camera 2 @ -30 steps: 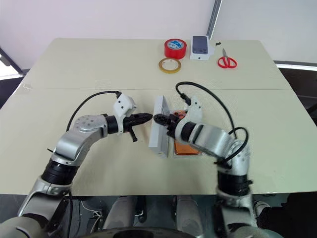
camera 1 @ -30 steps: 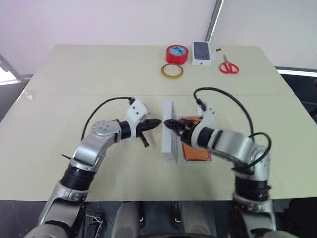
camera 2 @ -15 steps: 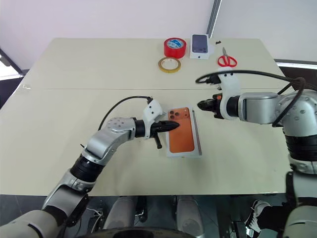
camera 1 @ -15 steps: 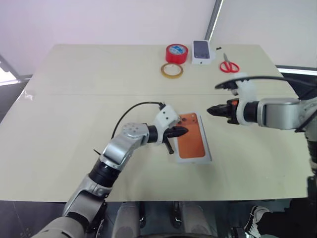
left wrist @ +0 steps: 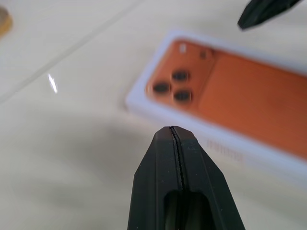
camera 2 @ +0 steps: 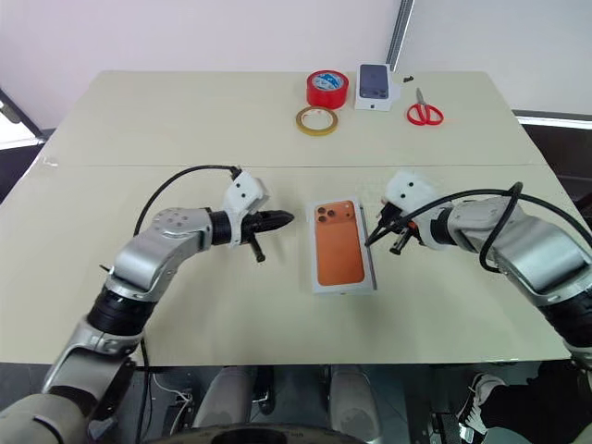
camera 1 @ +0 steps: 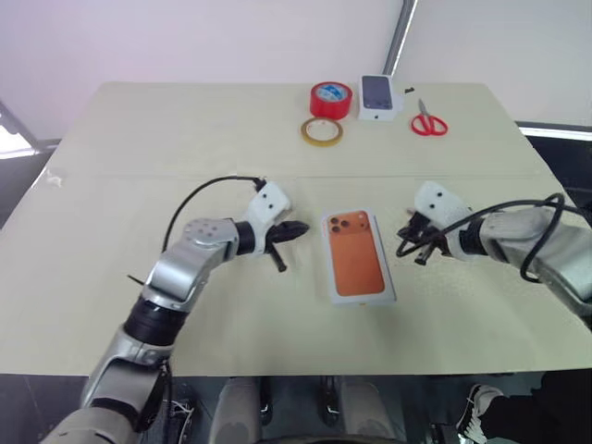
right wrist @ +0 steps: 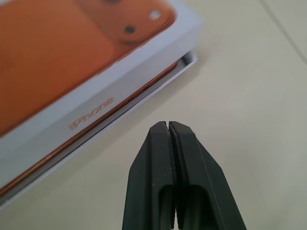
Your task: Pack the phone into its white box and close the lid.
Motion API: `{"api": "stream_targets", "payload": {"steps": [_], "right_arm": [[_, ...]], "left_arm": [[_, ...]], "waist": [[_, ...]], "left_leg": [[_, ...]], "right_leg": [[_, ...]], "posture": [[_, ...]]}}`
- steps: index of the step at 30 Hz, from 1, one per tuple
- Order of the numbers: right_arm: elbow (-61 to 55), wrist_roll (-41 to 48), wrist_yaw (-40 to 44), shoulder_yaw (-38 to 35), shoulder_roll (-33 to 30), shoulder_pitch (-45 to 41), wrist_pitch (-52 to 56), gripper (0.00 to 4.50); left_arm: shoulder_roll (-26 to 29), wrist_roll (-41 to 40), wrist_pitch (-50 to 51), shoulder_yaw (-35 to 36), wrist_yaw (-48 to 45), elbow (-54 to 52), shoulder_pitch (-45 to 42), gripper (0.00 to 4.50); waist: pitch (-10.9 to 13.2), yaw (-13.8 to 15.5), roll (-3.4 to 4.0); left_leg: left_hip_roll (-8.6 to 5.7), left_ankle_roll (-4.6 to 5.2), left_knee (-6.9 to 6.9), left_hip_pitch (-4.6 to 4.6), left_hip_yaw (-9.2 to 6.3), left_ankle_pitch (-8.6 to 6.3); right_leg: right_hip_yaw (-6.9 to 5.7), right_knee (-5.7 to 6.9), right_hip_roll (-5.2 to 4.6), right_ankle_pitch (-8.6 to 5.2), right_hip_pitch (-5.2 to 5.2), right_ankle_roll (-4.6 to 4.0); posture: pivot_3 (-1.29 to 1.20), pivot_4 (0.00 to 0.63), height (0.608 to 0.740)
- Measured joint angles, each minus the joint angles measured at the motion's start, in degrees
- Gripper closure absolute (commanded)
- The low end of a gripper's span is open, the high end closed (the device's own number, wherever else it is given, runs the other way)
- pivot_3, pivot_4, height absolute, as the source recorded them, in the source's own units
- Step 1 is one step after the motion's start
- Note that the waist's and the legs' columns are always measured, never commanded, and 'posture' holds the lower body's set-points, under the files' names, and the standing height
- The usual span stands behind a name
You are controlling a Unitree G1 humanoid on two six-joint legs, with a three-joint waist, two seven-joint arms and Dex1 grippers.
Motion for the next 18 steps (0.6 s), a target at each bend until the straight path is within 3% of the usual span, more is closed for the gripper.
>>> {"api": "stream_targets", "payload": {"steps": [4, 11, 18], "right_arm": [[-0.05, -3.90, 3.27, 0.00, 1.27, 1.15, -1.25, 4.42], [-0.17, -7.96, 6.81, -0.42, 3.65, 1.69, -1.32, 4.42], [-1.38, -10.31, 8.74, -2.52, 4.38, 3.00, -0.86, 4.42]], "left_arm": [[1.22, 0.35, 0.76, -3.24, -1.90, -0.80, 1.09, 4.50], [-4.70, 2.57, -0.09, -8.19, -0.72, 2.77, -0.54, 4.50], [-8.61, 3.73, -0.57, -8.62, 0.95, 5.16, -2.11, 4.50]], "waist": [[0.00, 0.35, 0.00], [0.00, 1.19, 0.00], [0.00, 1.15, 0.00]], "left_leg": [[-0.03, -0.01, 0.05, 0.00, 0.01, -0.01], [-0.03, 0.00, 0.06, 0.00, 0.01, 0.00], [-0.04, 0.00, 0.08, 0.01, 0.01, 0.00]], "right_leg": [[0.00, -0.03, -0.05, 0.00, 0.04, -0.01], [-0.01, -0.01, -0.03, 0.00, 0.03, -0.02], [0.00, 0.03, -0.01, 0.01, 0.04, -0.01]], "posture": [[0.00, 0.150, 0.740], [0.00, 0.150, 0.740], [0.00, 0.150, 0.740]]}}
